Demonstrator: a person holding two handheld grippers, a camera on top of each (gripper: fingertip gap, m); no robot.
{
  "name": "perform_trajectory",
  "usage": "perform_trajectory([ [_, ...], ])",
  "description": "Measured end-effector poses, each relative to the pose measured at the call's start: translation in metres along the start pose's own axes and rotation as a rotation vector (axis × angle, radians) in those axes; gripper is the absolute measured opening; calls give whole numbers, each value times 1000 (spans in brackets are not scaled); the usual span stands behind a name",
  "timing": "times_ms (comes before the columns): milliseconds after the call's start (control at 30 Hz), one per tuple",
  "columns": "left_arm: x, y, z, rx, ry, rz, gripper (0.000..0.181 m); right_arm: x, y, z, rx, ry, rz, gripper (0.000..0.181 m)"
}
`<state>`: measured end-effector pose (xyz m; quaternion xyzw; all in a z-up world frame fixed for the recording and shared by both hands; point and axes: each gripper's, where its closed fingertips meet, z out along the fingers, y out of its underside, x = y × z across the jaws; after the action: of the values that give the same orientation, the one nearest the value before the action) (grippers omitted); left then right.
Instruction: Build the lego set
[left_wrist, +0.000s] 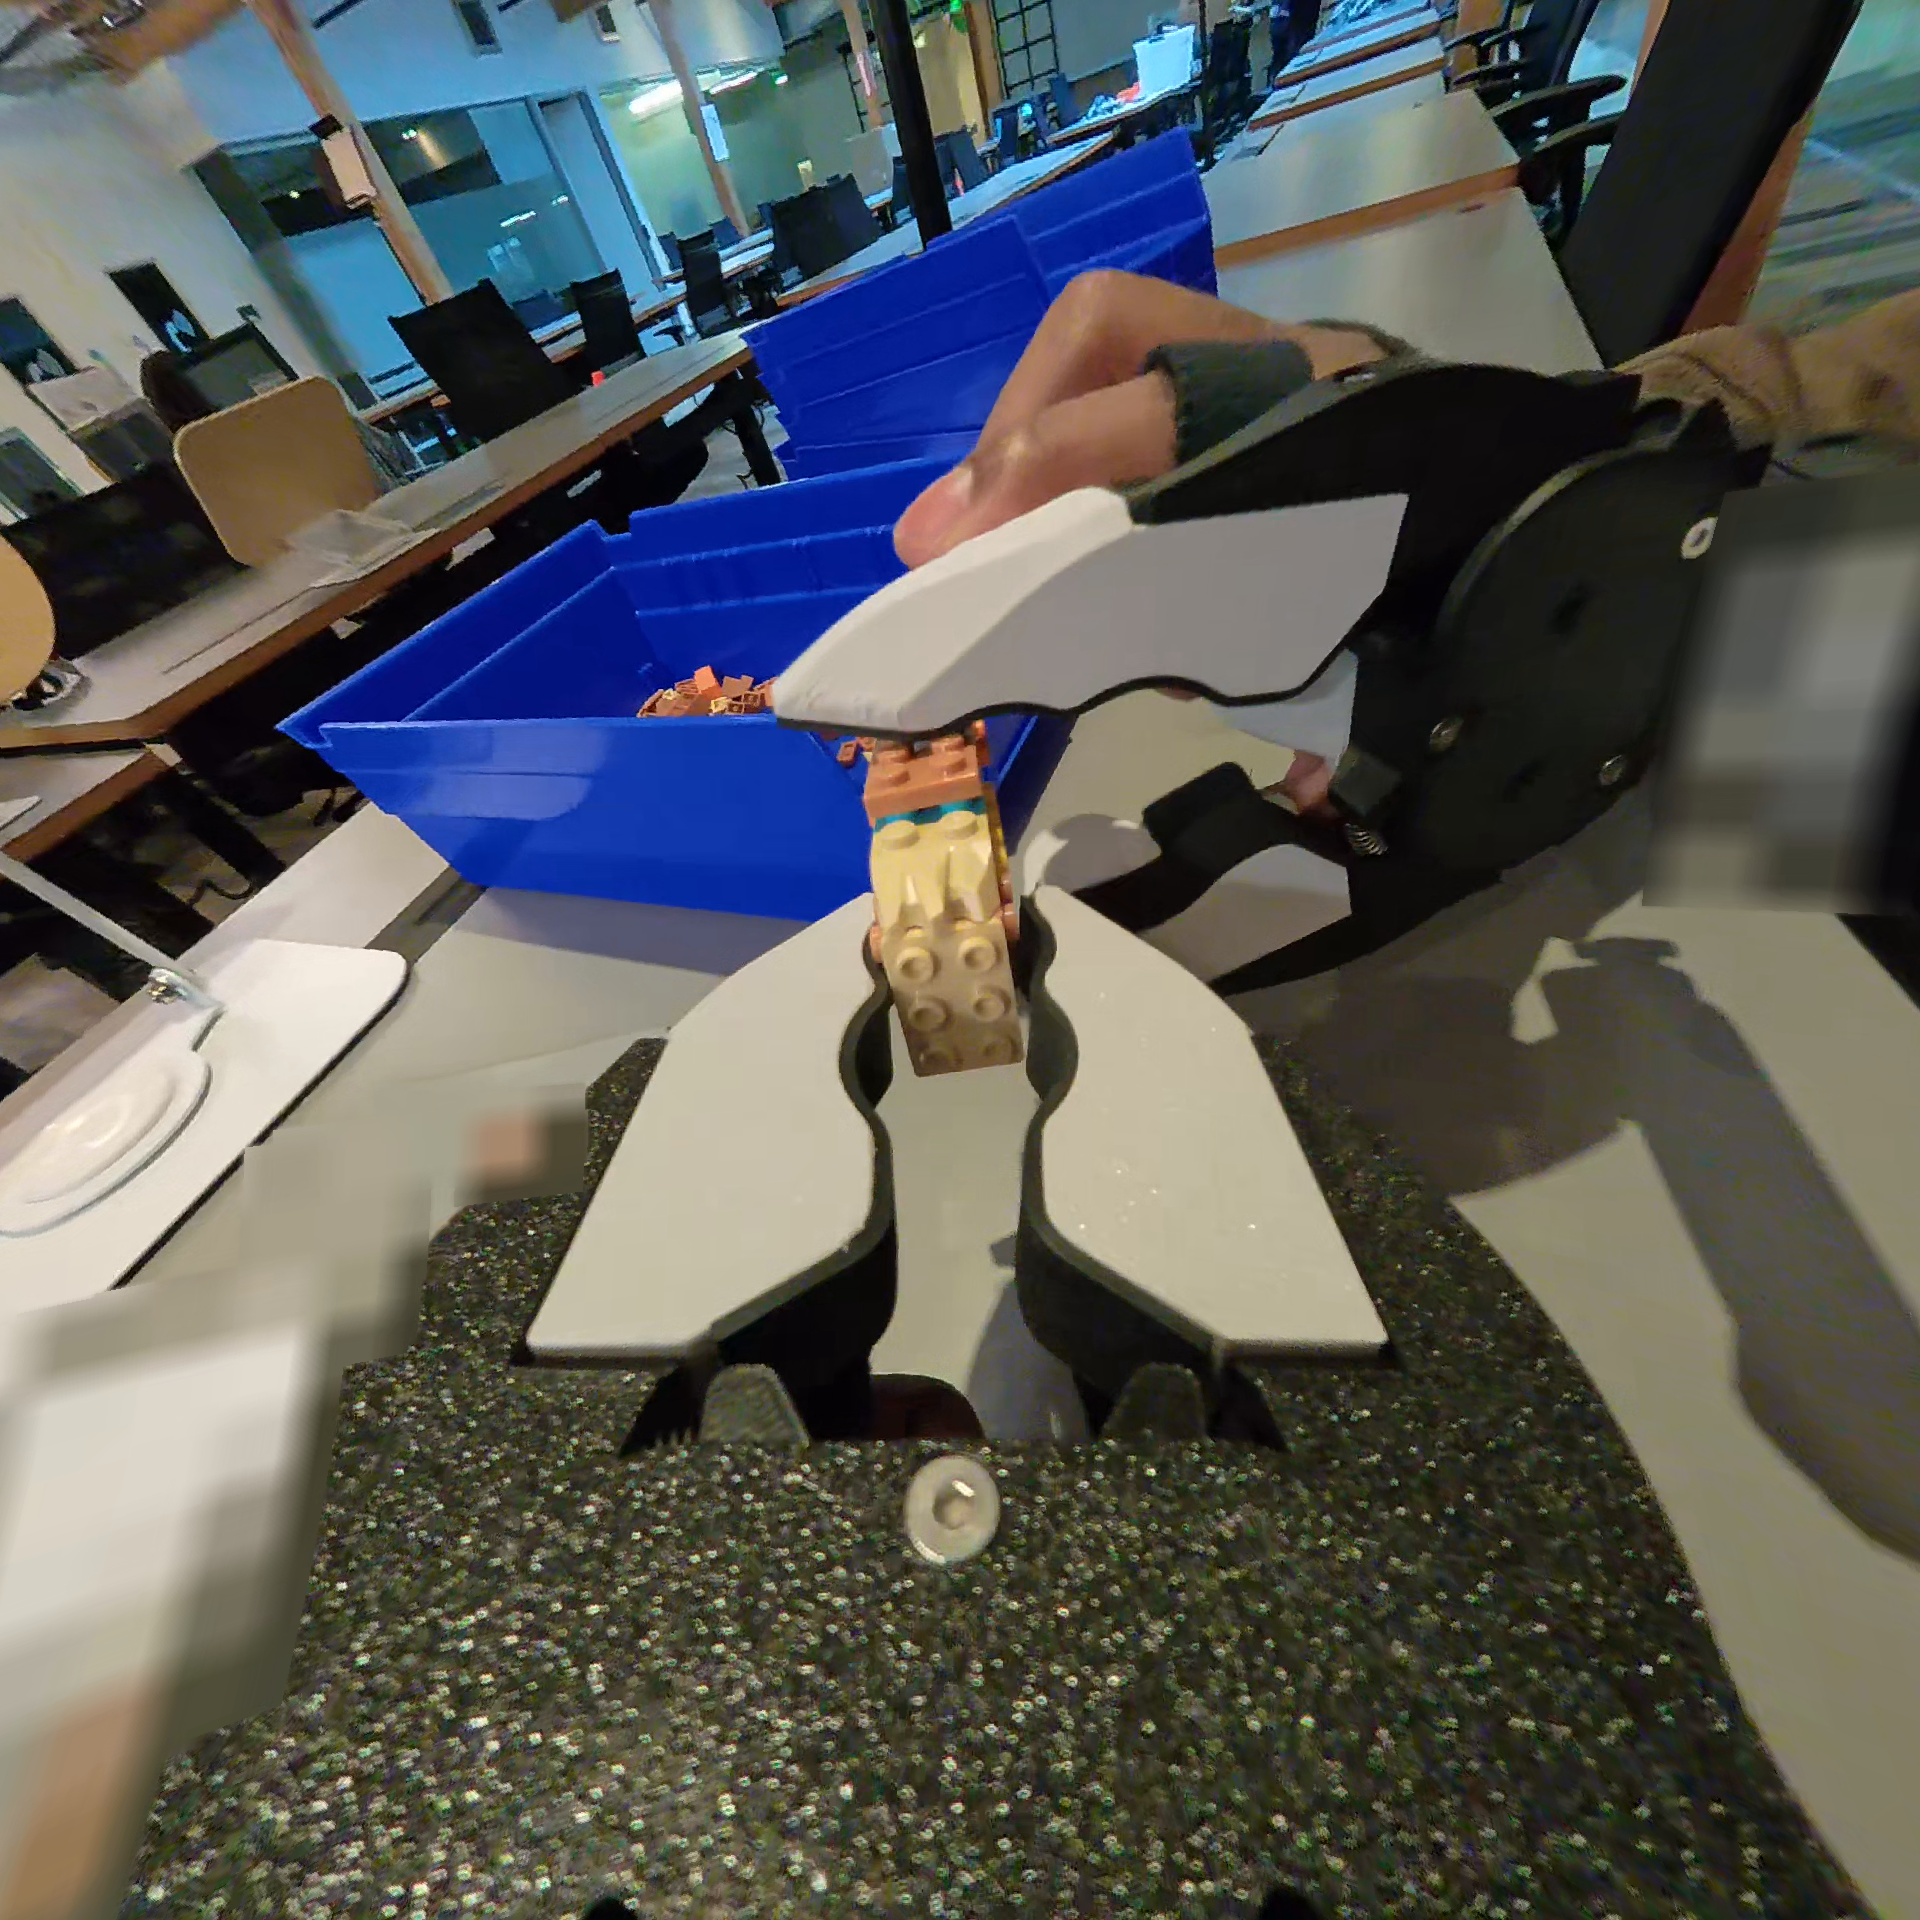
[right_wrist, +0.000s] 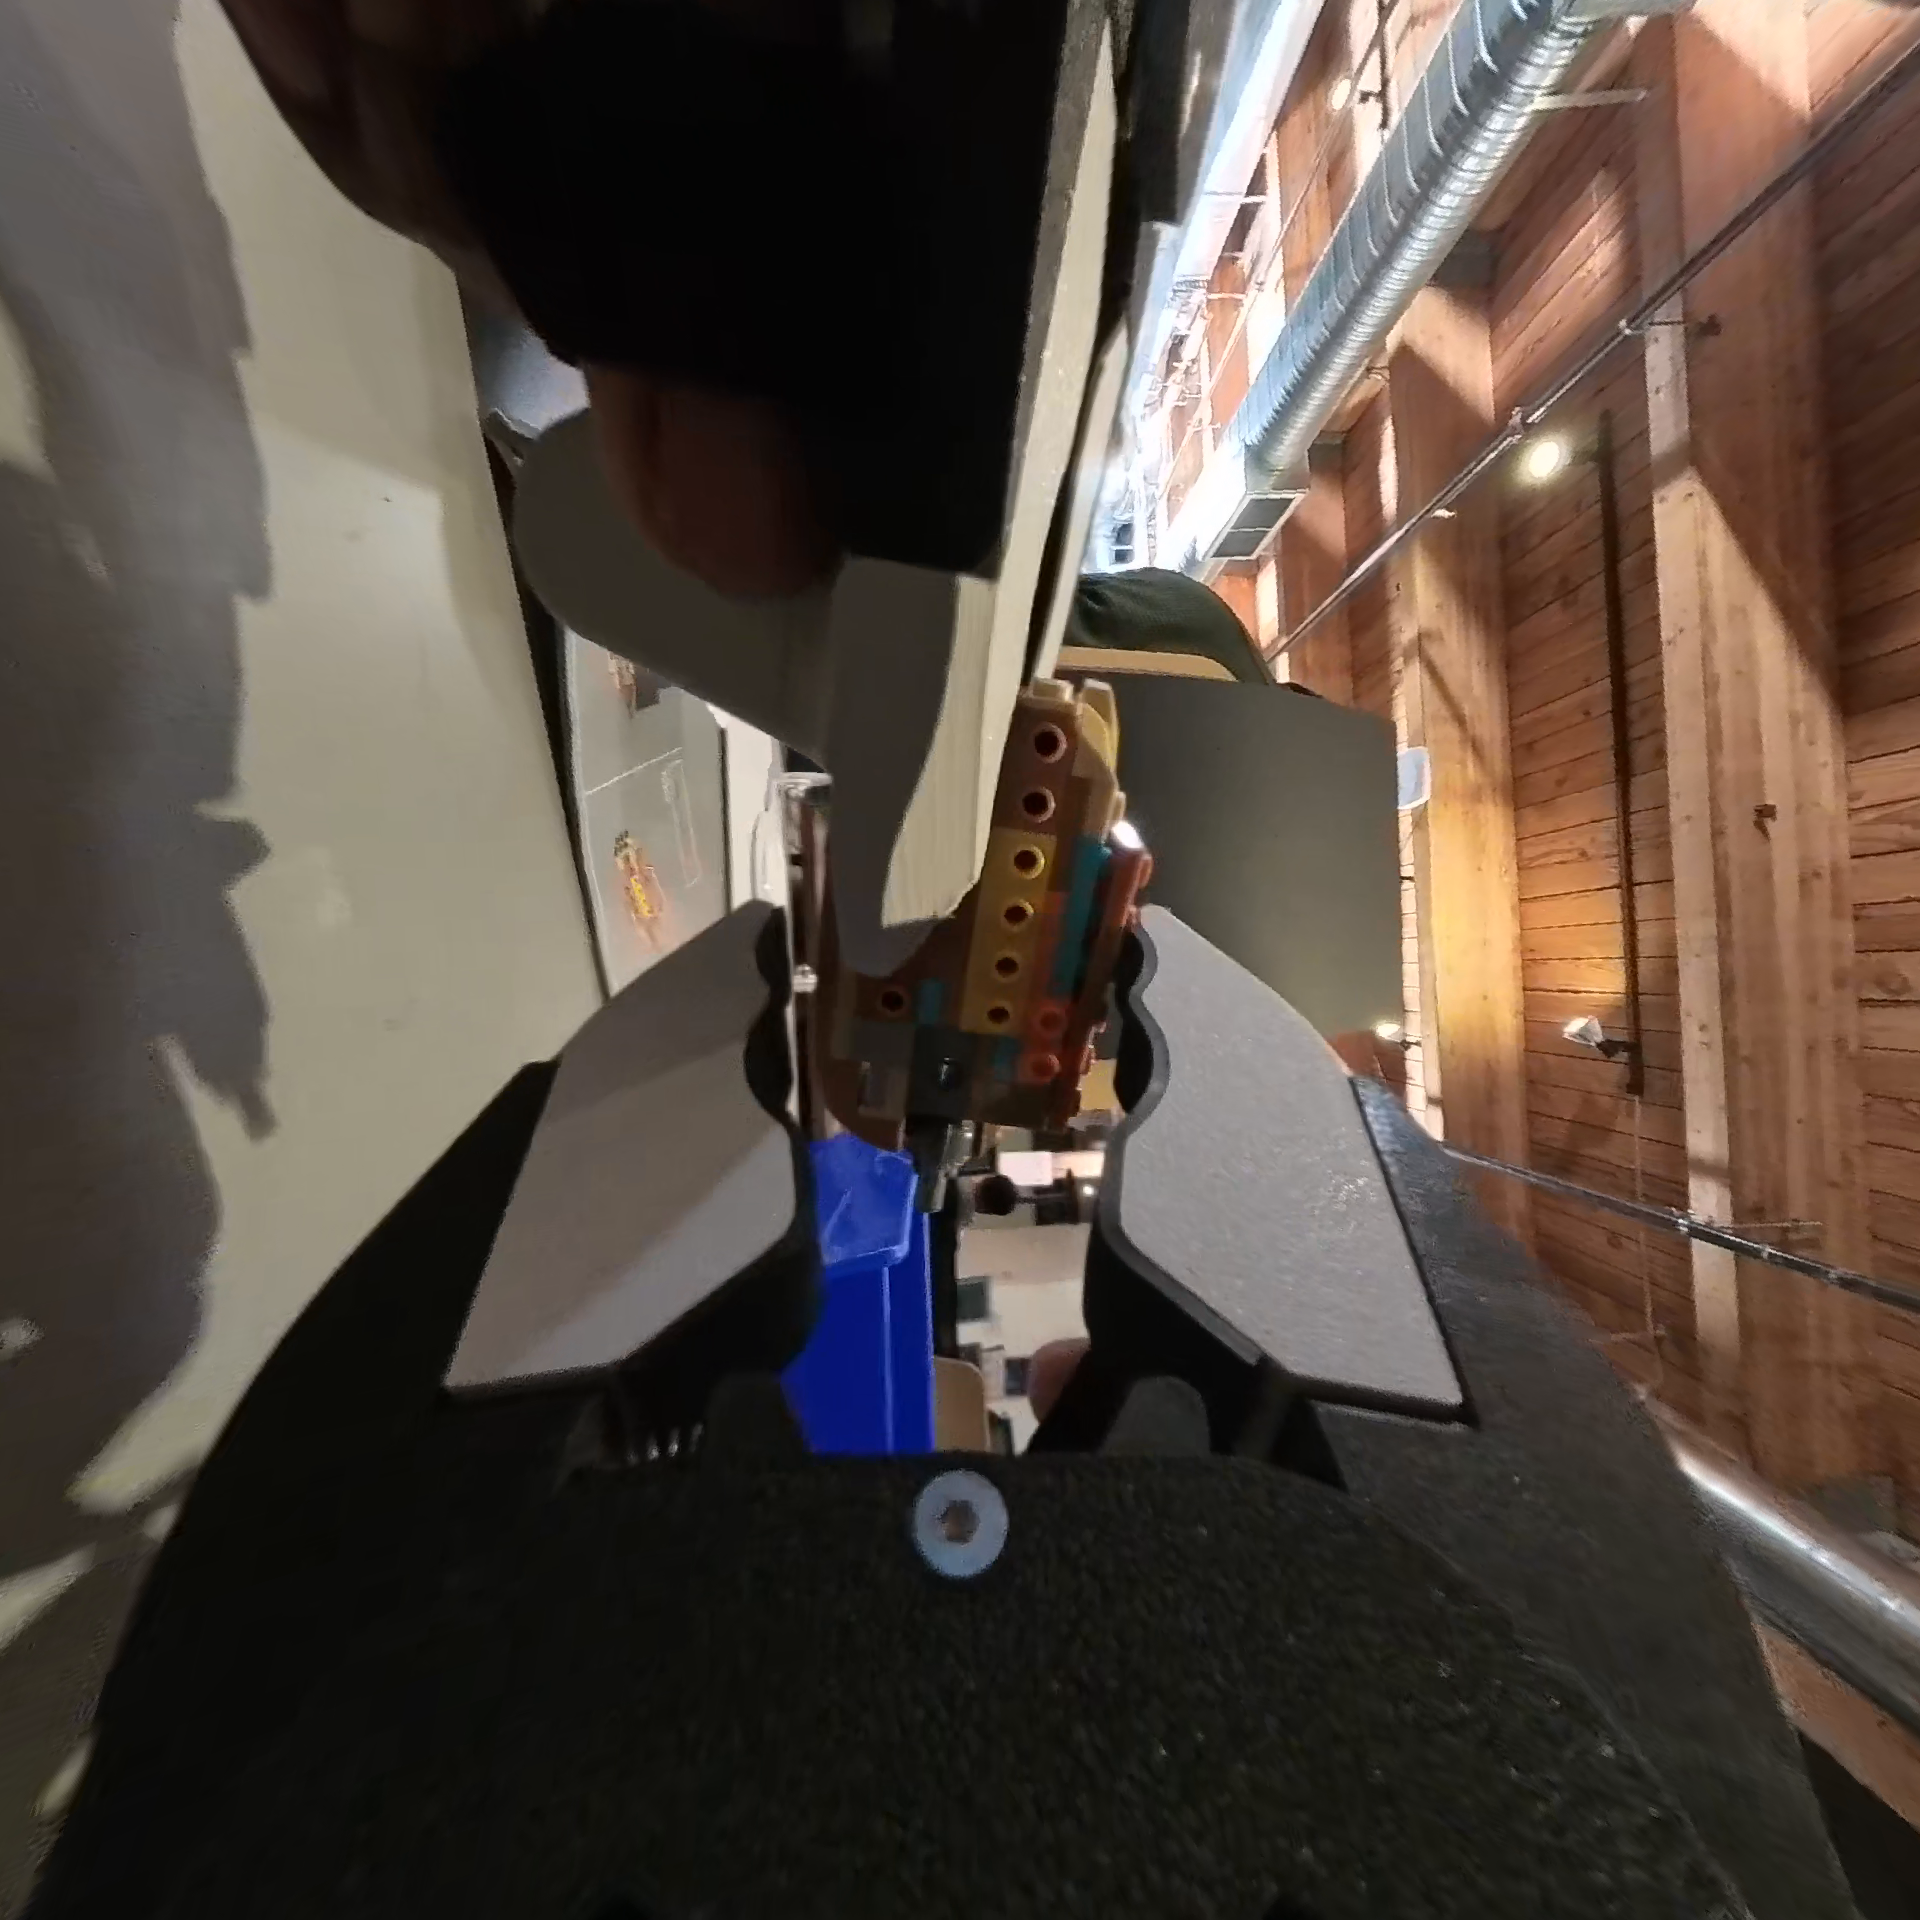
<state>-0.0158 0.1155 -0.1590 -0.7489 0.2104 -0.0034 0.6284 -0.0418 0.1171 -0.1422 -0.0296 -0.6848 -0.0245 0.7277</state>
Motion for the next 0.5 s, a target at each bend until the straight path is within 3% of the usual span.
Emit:
perform_trajectory([
  [500,3,2,3,-7,3,-20,22,-2,1,-2,13,-8,-3,52],
])
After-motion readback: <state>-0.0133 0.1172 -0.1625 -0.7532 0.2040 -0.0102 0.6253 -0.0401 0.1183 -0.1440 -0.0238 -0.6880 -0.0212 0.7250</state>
